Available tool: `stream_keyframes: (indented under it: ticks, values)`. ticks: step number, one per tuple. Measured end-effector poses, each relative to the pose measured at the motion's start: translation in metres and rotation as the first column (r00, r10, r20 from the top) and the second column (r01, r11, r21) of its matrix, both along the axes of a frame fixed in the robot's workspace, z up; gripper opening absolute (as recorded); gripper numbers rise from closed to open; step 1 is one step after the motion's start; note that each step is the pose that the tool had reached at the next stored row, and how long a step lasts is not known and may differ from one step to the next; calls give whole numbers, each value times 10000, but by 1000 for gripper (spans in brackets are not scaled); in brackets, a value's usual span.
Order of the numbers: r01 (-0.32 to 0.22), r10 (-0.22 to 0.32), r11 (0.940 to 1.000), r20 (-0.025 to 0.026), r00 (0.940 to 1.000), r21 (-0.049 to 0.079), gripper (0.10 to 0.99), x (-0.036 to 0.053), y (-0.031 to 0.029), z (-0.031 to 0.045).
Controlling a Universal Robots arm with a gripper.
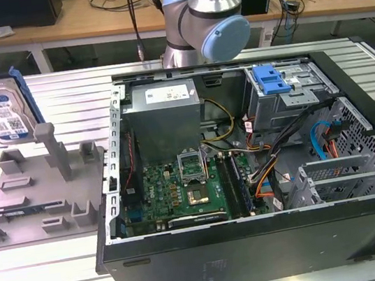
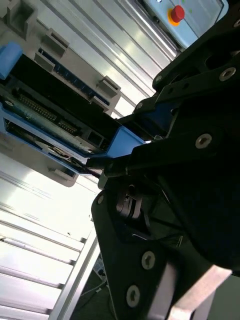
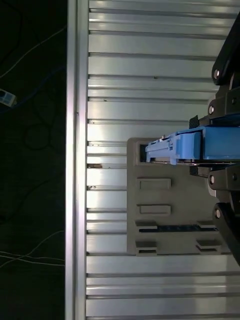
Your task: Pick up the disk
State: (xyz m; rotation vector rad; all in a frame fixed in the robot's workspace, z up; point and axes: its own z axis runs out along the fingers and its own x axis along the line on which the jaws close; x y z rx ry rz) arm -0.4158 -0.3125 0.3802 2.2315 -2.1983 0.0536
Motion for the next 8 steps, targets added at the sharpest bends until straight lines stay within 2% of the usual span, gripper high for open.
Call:
stream_keyframes:
  ticks: [5,8]
  values:
    - [0,0,10000,-1,10000,0,369,4,0,188]
    - [1,-1,10000,0,10000,0,369,9,0,366]
